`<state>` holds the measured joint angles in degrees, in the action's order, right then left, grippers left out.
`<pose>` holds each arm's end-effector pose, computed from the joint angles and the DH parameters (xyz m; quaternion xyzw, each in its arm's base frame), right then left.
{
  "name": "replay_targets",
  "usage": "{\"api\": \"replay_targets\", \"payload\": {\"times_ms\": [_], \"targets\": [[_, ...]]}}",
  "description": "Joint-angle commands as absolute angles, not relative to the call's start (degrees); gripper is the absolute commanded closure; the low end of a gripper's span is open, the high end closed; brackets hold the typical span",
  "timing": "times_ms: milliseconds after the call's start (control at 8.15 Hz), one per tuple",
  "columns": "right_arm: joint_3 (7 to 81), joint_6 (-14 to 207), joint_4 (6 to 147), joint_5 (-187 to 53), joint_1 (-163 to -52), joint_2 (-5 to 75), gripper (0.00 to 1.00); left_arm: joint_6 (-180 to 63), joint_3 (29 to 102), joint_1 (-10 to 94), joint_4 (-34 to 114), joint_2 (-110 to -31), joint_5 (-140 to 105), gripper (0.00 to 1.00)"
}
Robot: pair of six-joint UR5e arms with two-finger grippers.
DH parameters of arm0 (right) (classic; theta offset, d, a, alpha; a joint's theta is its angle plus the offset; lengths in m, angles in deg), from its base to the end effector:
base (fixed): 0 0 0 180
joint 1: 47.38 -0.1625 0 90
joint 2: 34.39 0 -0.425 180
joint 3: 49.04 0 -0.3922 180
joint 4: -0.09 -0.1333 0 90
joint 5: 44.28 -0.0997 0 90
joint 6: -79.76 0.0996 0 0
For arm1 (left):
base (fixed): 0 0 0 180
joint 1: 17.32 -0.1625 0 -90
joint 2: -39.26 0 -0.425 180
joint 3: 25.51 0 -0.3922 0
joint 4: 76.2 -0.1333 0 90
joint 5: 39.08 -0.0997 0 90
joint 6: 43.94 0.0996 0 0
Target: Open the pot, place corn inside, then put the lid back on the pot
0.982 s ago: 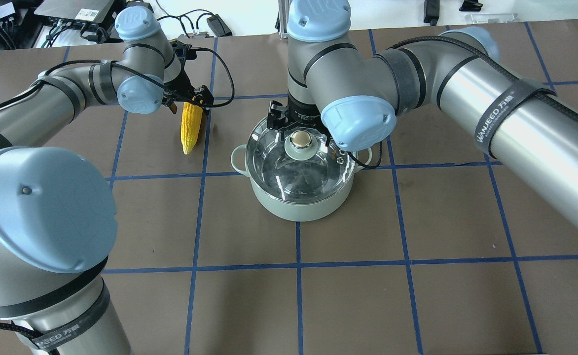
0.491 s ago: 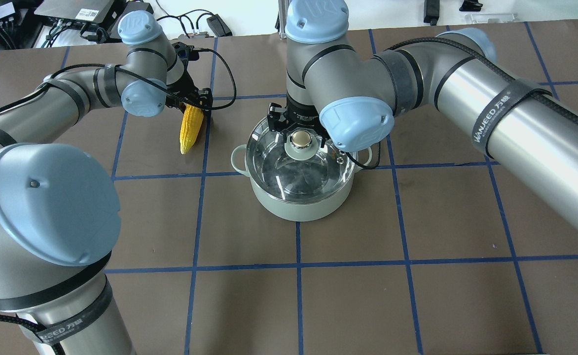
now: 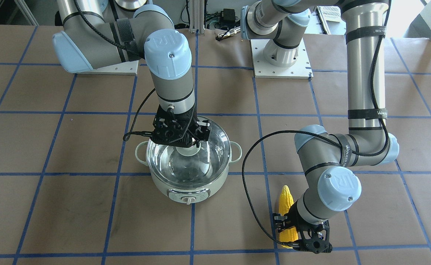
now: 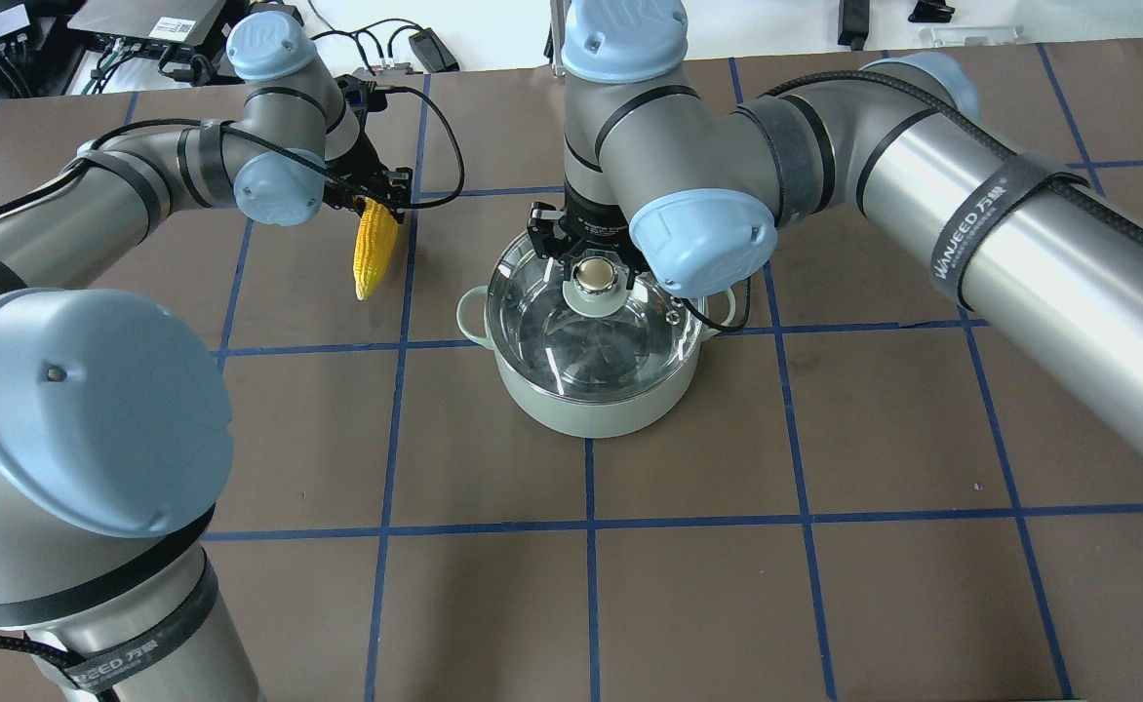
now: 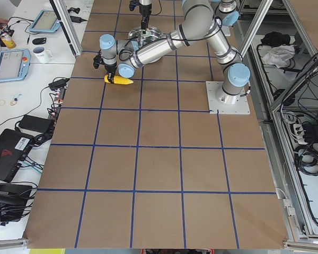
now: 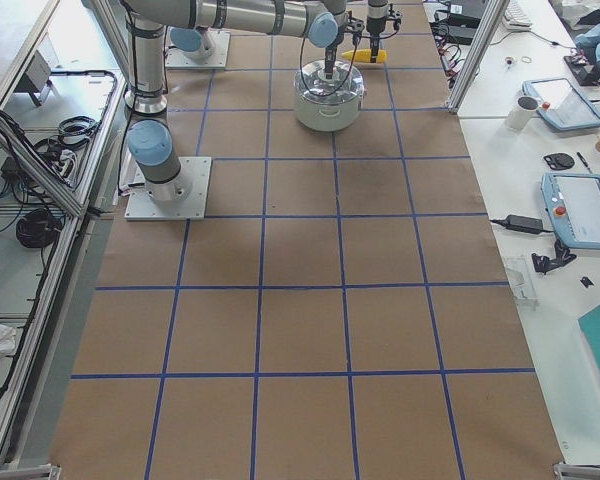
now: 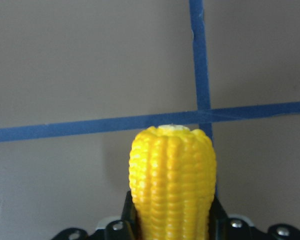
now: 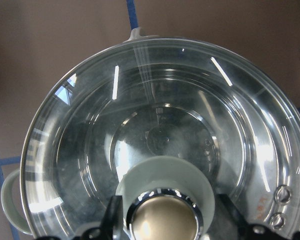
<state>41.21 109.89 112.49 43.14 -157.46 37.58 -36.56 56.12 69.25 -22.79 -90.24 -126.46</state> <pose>0.3390 -0.5261 0.3515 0.0867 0.9953 -0.0230 0.0356 -0.0948 -0.7217 0.1981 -0.0355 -0.9980 0.0496 0.0182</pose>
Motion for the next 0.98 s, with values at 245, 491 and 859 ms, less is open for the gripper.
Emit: {"api": "replay_targets", "payload": {"times_ms": [245,491,859], "targets": [[41.14,110.0,112.5,43.09,-157.5,37.42,0.39,-37.08,55.97,69.25,-13.12,-83.63,-129.49,1.0],[41.05,110.0,112.5,43.0,-157.5,37.42,0.52,-42.85,56.23,69.87,-9.68,-78.27,-133.03,1.0],[40.96,110.08,112.5,42.91,-157.5,37.51,0.59,-43.76,56.15,72.14,-4.85,-74.04,-132.86,1.0]]}}
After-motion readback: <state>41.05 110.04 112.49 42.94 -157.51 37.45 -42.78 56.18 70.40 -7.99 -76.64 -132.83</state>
